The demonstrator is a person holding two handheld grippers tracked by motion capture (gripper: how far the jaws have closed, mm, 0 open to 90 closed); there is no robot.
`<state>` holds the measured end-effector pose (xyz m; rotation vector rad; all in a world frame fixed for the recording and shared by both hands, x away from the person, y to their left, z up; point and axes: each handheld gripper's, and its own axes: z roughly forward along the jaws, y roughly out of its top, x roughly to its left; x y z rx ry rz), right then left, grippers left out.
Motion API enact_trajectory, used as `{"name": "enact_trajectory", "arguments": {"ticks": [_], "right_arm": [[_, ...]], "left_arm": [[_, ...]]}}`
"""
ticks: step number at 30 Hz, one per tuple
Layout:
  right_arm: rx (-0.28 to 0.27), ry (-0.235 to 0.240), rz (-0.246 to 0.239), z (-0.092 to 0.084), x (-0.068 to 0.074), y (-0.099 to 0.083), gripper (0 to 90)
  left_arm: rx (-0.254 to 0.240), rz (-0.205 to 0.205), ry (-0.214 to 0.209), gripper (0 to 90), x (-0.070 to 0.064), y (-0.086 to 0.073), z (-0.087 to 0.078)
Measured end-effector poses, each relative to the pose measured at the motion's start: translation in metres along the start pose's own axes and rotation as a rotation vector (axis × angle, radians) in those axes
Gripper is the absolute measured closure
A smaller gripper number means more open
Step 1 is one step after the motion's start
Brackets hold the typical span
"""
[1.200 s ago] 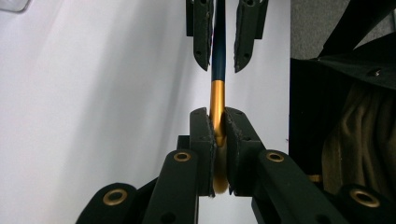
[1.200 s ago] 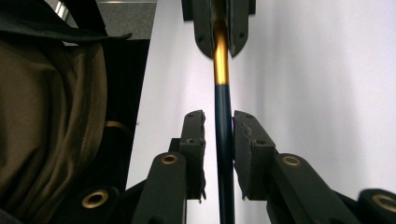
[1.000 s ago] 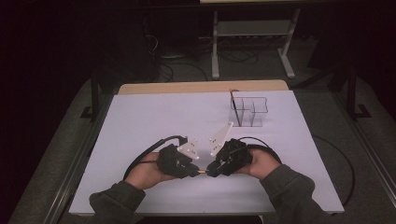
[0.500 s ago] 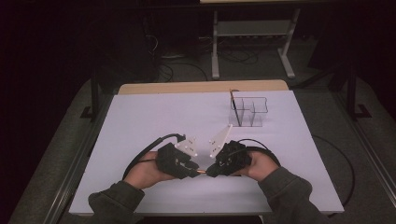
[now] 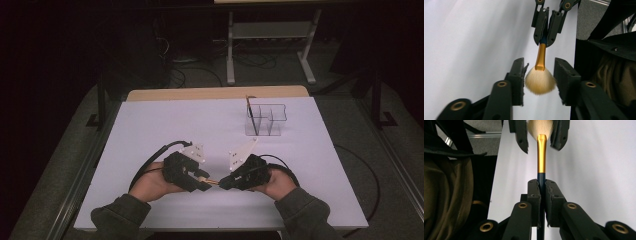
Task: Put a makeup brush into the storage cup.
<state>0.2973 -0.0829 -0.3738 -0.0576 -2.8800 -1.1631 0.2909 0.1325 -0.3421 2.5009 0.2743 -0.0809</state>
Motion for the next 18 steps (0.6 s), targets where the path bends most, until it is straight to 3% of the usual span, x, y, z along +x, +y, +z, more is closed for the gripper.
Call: {"name": "enact_trajectory", "arguments": {"ticks": [5, 11, 18], "right_arm": [[-0.017, -0.009, -0.017, -0.0012, 0.0005, 0.0004, 82.6], [-0.008, -0.012, -0.028, 0.0004, 0.0022, 0.001, 82.6], [0.024, 0.003, -0.033, 0.0024, 0.0025, 0.0047, 81.2]], "left_arm": [[-0.011, 0.012, -0.006, 77.0, 0.0009, 0.0011, -0.0025], [-0.023, 0.016, -0.019, 81.2, 0.0004, 0.003, -0.0041], [0.005, 0.033, -0.016, 82.2, -0.0025, 0.0058, -0.005]]}}
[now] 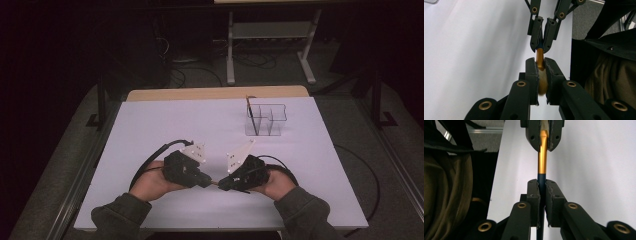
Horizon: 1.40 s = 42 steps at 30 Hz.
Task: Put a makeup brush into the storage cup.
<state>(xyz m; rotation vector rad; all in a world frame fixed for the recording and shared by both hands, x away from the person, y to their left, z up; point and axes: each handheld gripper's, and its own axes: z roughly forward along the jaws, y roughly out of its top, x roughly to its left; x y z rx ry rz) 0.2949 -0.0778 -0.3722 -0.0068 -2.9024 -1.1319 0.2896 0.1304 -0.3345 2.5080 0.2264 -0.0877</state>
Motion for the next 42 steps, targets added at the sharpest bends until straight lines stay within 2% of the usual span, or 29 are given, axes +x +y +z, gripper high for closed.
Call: {"name": "enact_trajectory", "arguments": {"ticks": [3, 7, 11, 14, 16, 19, 22, 26, 34, 42], "right_arm": [[0.026, -0.007, -0.003, -0.001, 0.001, 0.007, 76.5], [0.054, -0.009, -0.013, -0.002, 0.001, 0.018, 77.8], [0.085, -0.01, -0.013, 0.0, 0.0, 0.025, 78.9], [0.095, 0.013, 0.001, 0.002, -0.002, 0.027, 81.8], [0.094, 0.017, 0.004, 0.003, -0.002, 0.025, 82.7], [0.071, 0.016, 0.009, 0.002, -0.003, 0.022, 83.0], [0.051, 0.006, 0.036, 0.0, -0.006, 0.017, 83.1], [0.02, -0.004, 0.058, -0.006, -0.008, 0.011, 83.1], [-0.051, -0.015, 0.111, -0.015, -0.011, 0.0, 83.1], [-0.121, -0.025, 0.19, -0.025, -0.016, -0.01, 83.1]], "left_arm": [[0.005, 0.003, 0.008, 82.3, -0.001, 0.002, -0.001], [0.003, 0.007, 0.014, 82.3, -0.002, 0.004, -0.002], [0.021, 0.015, 0.034, 82.4, -0.004, 0.006, -0.001], [0.027, 0.025, 0.032, 82.3, -0.005, 0.006, 0.0], [0.021, 0.016, 0.035, 81.6, -0.005, 0.006, 0.0], [0.009, 0.002, 0.037, 75.8, -0.003, 0.003, -0.001], [-0.005, -0.015, 0.046, 71.6, -0.002, -0.002, -0.002], [-0.043, -0.047, 0.057, 68.3, 0.0, -0.009, -0.006], [-0.057, -0.063, 0.059, 67.1, 0.0, -0.016, -0.006], [-0.109, -0.095, 0.081, 64.0, 0.0, -0.026, -0.01]]}}
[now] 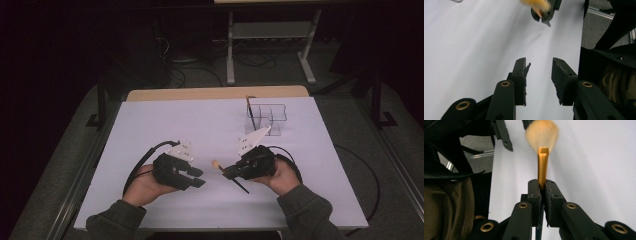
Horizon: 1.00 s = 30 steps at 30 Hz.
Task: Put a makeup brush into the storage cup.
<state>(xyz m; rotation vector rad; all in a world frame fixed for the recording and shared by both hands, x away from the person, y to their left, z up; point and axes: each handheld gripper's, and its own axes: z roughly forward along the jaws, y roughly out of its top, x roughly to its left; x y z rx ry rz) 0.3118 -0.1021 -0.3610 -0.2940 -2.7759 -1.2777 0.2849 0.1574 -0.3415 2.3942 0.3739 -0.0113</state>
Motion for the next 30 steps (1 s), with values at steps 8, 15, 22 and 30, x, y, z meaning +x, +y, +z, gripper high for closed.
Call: {"name": "enact_trajectory", "arguments": {"ticks": [8, 15, 22, 30], "right_arm": [[-0.03, -0.013, 0.058, -0.01, -0.007, -0.004, 83.1], [-0.047, -0.045, 0.081, -0.019, -0.016, -0.006, 83.1], [-0.051, -0.068, 0.133, -0.027, -0.025, -0.006, 83.1], [-0.038, -0.107, 0.162, -0.04, -0.04, -0.002, 83.0]], "left_arm": [[-0.04, -0.038, 0.033, 59.9, 0.003, -0.015, -0.004], [-0.083, -0.071, 0.069, 56.5, 0.007, -0.029, -0.011], [-0.108, -0.102, 0.098, 53.0, 0.012, -0.044, -0.016], [-0.146, -0.139, 0.119, 49.3, 0.015, -0.061, -0.021]]}}
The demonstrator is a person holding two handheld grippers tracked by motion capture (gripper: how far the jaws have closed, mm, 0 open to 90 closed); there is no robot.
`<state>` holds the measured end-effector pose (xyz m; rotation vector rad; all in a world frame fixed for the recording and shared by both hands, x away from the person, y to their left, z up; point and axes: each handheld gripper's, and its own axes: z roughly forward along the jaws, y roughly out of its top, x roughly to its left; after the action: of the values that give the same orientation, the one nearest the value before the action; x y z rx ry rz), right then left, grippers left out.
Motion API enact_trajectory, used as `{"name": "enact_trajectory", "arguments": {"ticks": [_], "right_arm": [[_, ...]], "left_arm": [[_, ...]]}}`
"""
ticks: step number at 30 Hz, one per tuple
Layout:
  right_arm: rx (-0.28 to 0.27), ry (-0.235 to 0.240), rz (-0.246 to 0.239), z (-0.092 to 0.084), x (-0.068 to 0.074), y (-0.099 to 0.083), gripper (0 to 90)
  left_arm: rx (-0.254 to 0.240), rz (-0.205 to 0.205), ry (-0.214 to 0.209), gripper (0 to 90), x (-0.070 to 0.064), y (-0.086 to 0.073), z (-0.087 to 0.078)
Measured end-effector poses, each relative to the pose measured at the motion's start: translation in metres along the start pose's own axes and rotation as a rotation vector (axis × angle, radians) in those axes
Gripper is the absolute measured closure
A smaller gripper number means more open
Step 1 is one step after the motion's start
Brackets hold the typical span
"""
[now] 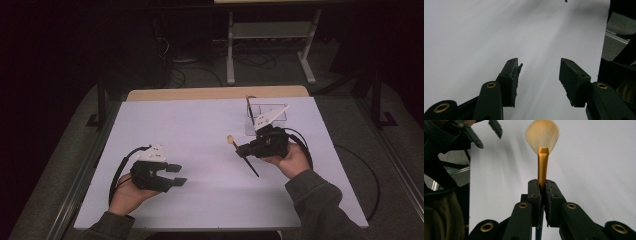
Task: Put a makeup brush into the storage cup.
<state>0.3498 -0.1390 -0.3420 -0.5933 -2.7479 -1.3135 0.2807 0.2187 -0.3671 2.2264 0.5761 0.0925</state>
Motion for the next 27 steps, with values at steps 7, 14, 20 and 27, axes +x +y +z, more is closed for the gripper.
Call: {"name": "enact_trajectory", "arguments": {"ticks": [7, 14, 20, 27], "right_arm": [[0.006, -0.03, 0.013, -0.008, -0.014, 0.008, 83.1], [0.016, -0.044, 0.032, -0.013, -0.026, 0.014, 83.1], [0.031, -0.062, 0.039, -0.017, -0.038, 0.019, 83.0], [0.032, -0.081, 0.053, -0.025, -0.049, 0.027, 83.0]], "left_arm": [[-0.017, -0.023, 0.028, 46.4, 0.002, -0.013, -0.006], [-0.025, -0.038, 0.062, 42.7, 0.005, -0.021, -0.007], [-0.015, -0.05, 0.084, 39.7, 0.007, -0.026, -0.004], [-0.023, -0.063, 0.091, 37.7, 0.007, -0.03, -0.004]]}}
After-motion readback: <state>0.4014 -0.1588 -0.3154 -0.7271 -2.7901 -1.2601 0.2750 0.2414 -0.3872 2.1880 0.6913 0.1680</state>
